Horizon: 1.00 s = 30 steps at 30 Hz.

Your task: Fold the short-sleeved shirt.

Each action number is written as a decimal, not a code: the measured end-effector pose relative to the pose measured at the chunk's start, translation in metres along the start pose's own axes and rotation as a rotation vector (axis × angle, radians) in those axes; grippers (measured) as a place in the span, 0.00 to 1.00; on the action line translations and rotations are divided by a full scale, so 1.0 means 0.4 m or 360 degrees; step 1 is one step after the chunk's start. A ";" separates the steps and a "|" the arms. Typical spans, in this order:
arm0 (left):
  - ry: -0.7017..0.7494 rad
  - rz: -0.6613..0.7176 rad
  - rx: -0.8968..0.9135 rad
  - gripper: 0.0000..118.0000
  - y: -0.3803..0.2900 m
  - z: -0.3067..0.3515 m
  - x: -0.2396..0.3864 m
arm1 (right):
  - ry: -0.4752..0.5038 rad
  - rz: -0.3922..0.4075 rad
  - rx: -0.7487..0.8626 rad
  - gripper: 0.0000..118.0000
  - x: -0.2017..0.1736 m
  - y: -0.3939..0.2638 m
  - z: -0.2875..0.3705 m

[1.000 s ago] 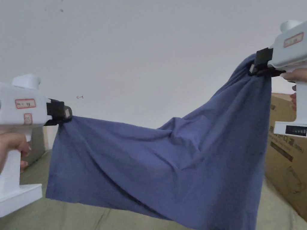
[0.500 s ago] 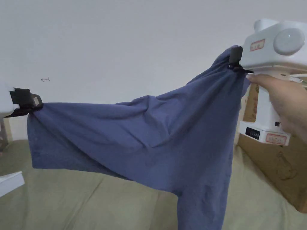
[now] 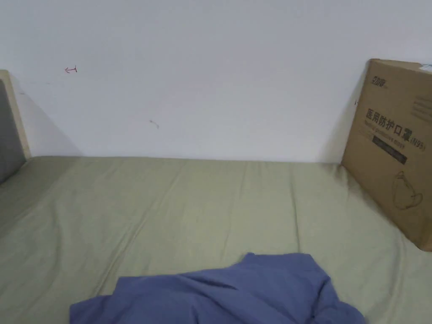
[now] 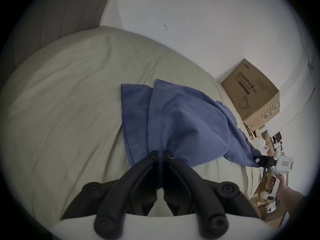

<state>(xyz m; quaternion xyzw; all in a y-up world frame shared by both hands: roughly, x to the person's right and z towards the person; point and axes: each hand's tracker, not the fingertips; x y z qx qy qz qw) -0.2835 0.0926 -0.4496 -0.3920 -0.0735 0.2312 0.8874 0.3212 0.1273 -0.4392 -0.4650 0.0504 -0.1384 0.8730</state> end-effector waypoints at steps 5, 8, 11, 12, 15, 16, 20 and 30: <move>-0.0079 -0.0202 -0.0154 0.04 -0.066 0.175 0.037 | 0.0026 0.0061 0.0036 0.04 0.049 -0.115 0.182; -0.0061 -0.0202 -0.0212 0.04 -0.104 0.237 0.032 | -0.0036 0.0059 -0.0049 0.04 0.062 -0.162 0.230; -0.0058 -0.0224 -0.0234 0.04 -0.135 0.259 0.000 | -0.0055 0.0117 -0.0093 0.08 0.052 -0.186 0.222; -0.0046 -0.0229 -0.0232 0.06 -0.146 0.264 -0.002 | -0.0080 0.0117 -0.0097 0.14 0.045 -0.187 0.213; 0.0026 -0.0212 -0.0175 0.80 -0.156 0.289 -0.005 | -0.0205 0.0050 -0.0151 0.49 0.020 -0.181 0.204; 0.0044 -0.0220 -0.0156 1.00 -0.157 0.298 -0.006 | -0.0173 0.0001 -0.0144 0.65 0.020 -0.177 0.208; 0.0085 -0.0199 0.0028 0.95 -0.126 0.379 0.009 | 0.0087 -0.0228 0.0084 0.94 -0.005 -0.154 0.274; 0.0195 -0.0238 0.0309 0.00 -0.046 0.438 0.130 | 0.0284 -0.0333 0.0380 0.06 -0.153 -0.084 0.367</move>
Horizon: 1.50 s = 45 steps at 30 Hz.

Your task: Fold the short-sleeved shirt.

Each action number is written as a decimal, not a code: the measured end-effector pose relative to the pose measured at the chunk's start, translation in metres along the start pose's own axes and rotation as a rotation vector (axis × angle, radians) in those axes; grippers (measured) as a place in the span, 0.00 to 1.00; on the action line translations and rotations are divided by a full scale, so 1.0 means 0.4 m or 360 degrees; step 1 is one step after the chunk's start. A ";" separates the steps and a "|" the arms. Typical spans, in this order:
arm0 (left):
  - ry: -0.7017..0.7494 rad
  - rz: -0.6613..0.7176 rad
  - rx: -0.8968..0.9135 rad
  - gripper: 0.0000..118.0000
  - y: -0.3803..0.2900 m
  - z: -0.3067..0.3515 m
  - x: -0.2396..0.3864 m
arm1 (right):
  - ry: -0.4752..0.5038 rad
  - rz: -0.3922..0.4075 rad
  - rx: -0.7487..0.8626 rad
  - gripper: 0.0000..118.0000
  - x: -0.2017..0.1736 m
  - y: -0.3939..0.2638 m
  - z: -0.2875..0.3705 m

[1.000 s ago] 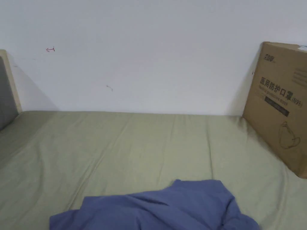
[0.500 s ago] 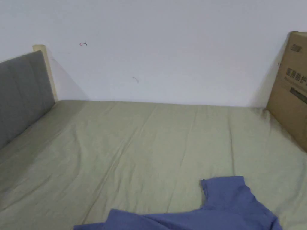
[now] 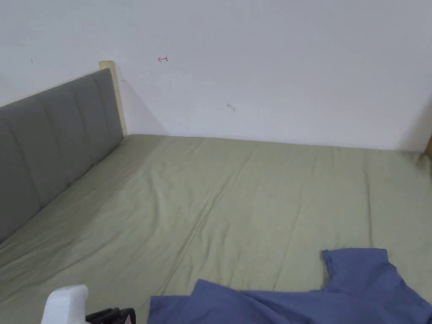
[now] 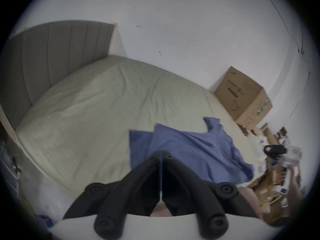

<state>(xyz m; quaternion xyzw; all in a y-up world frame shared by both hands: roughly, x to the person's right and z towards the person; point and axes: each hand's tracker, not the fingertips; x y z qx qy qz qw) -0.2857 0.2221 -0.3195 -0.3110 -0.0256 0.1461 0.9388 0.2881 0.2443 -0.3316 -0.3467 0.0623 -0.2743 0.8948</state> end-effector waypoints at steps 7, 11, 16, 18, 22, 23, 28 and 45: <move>0.0182 -0.0012 -0.0381 0.15 0.047 -0.338 -0.083 | 0.0051 0.0102 -0.0093 0.06 -0.042 0.012 -0.038; 0.0344 -0.0113 -0.0542 0.96 0.017 -0.495 -0.128 | 0.0045 0.0107 -0.0170 0.06 -0.049 0.012 -0.065; 0.0299 -0.0139 -0.0655 0.97 -0.029 -0.580 -0.127 | -0.0003 0.0155 -0.0251 0.06 -0.047 0.011 -0.118; 0.0365 -0.0409 -0.0623 0.89 -0.041 -0.571 -0.087 | -0.0031 0.0165 -0.0294 0.06 -0.052 0.005 -0.150; 0.0298 -0.0420 -0.0545 0.69 -0.037 -0.534 -0.040 | 0.0007 0.0143 -0.0339 0.06 -0.059 -0.004 -0.193; 0.0251 -0.0440 -0.0535 0.47 -0.038 -0.529 -0.024 | 0.0014 0.0153 -0.0350 0.06 -0.062 -0.005 -0.201; 0.0039 -0.0504 -0.0577 0.02 -0.041 -0.526 0.024 | 0.0077 0.0223 -0.0337 0.06 -0.061 0.065 -0.252; 0.0108 -0.0069 -0.0207 0.02 -0.001 -0.426 -0.033 | -0.0601 0.0290 -0.0834 0.97 0.242 0.437 -0.929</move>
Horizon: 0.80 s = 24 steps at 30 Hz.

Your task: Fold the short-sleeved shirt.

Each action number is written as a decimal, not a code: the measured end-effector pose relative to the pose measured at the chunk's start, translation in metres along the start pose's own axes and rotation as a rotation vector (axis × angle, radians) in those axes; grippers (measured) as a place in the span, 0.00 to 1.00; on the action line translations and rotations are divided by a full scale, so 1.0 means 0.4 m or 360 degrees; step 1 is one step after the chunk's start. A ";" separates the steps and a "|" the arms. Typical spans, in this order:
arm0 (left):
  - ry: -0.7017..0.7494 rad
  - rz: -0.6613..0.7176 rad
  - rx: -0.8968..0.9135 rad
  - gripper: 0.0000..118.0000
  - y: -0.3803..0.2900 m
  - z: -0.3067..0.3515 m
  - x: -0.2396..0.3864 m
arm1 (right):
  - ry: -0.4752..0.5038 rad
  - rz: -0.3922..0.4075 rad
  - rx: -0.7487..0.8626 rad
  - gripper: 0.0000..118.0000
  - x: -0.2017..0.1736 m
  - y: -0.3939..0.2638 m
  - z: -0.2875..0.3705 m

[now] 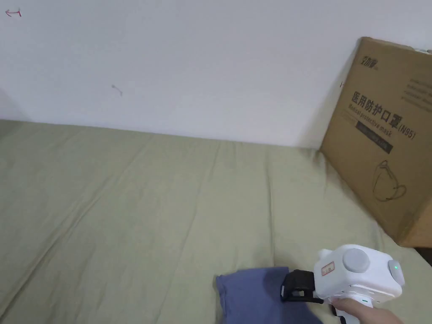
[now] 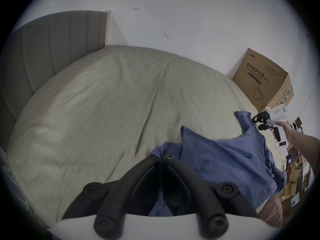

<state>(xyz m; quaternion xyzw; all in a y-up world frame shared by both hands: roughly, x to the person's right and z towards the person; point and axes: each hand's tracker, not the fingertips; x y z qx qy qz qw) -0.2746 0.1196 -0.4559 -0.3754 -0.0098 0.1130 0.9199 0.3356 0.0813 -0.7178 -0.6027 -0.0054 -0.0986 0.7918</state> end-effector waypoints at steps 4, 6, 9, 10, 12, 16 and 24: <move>0.0029 0.0028 -0.0094 0.02 -0.024 -0.044 -0.022 | -0.0190 0.0372 0.0060 0.85 -0.083 -0.048 0.005; 0.0027 0.0047 -0.0104 0.02 -0.022 -0.035 -0.011 | -0.0134 0.0288 0.0089 0.82 -0.093 -0.049 0.026; 0.0013 0.0096 -0.0098 0.02 -0.021 -0.034 -0.023 | -0.0096 0.0286 0.0136 0.38 -0.112 -0.078 0.061; 0.0013 0.0115 -0.0099 0.02 -0.014 -0.030 -0.011 | -0.0069 0.0295 0.0166 0.12 -0.119 -0.086 0.074; 0.0011 0.0135 -0.0084 0.02 -0.003 -0.019 -0.012 | -0.0110 0.0241 0.0285 0.01 -0.131 -0.102 0.115; -0.0006 0.0073 -0.0020 0.02 0.056 0.042 0.021 | 0.0023 0.0073 0.0423 0.01 -0.114 -0.126 0.273; -0.0098 -0.0166 0.0346 0.02 0.248 0.312 0.113 | 0.0191 0.0185 0.0813 0.01 -0.118 -0.229 0.756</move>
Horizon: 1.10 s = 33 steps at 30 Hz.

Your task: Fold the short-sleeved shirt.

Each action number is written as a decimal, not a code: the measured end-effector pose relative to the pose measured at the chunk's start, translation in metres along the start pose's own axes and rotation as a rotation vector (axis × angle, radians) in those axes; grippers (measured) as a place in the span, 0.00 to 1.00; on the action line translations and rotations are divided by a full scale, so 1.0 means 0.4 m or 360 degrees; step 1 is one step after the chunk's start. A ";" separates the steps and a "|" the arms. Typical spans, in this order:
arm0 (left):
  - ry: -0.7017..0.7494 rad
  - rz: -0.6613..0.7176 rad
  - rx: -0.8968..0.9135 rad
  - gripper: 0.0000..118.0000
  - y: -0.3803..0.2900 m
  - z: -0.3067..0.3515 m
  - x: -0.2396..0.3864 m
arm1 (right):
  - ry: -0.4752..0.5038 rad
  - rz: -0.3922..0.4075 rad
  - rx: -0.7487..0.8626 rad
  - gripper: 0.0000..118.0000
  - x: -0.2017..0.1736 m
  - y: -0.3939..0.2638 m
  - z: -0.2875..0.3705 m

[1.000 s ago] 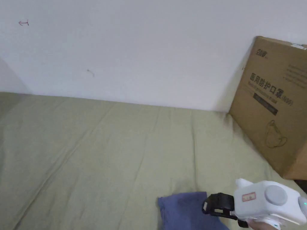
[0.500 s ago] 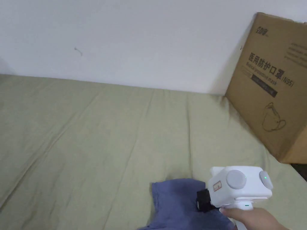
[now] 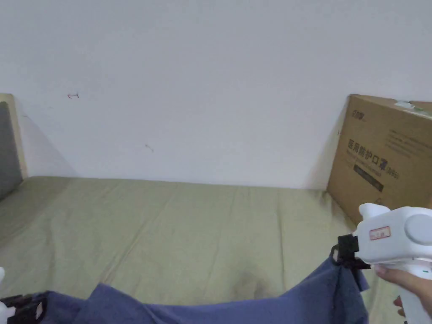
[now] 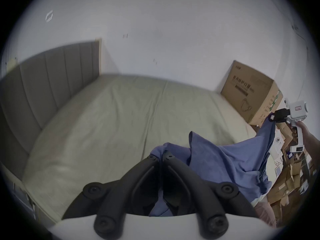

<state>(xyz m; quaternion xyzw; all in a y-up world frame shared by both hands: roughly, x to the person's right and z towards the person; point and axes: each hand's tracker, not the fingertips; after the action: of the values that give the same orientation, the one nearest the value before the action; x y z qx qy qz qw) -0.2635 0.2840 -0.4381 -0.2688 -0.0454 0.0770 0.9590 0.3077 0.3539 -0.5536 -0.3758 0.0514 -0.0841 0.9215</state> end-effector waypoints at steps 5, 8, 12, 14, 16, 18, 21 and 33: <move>-0.0001 -0.0022 0.0299 0.02 0.173 0.170 0.018 | -0.0043 -0.0027 0.0291 0.01 -0.021 0.085 0.275; -0.0020 -0.0077 0.0398 0.02 0.270 0.233 0.032 | -0.0030 -0.0025 0.0413 0.01 -0.036 0.154 0.398; -0.0040 -0.0133 0.0460 0.02 0.390 0.277 0.062 | -0.0053 0.0011 0.0577 0.01 -0.070 0.252 0.510; -0.0052 -0.0130 0.0485 0.02 0.457 0.283 0.074 | -0.0063 0.0009 0.0615 0.01 -0.087 0.308 0.543; -0.0068 -0.0129 0.0505 0.02 0.521 0.285 0.083 | -0.0087 0.0014 0.0660 0.01 -0.103 0.363 0.562; -0.0068 -0.0127 0.0499 0.02 0.581 0.272 0.093 | -0.0141 0.0026 0.0691 0.01 -0.126 0.418 0.574; -0.0080 -0.0148 0.0487 0.02 0.664 0.238 0.103 | -0.0274 0.0080 0.0760 0.01 -0.153 0.509 0.572; -0.0056 -0.0094 0.0495 0.02 0.908 -0.033 0.108 | -0.0428 0.0167 0.0969 0.01 -0.258 0.859 0.455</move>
<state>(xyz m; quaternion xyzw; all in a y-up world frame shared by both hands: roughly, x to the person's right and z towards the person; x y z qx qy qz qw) -0.2639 0.5910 -0.6373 -0.1141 -0.0576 0.0594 0.9900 0.2753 0.7400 -0.6616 -0.0879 -0.0789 0.0022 0.9930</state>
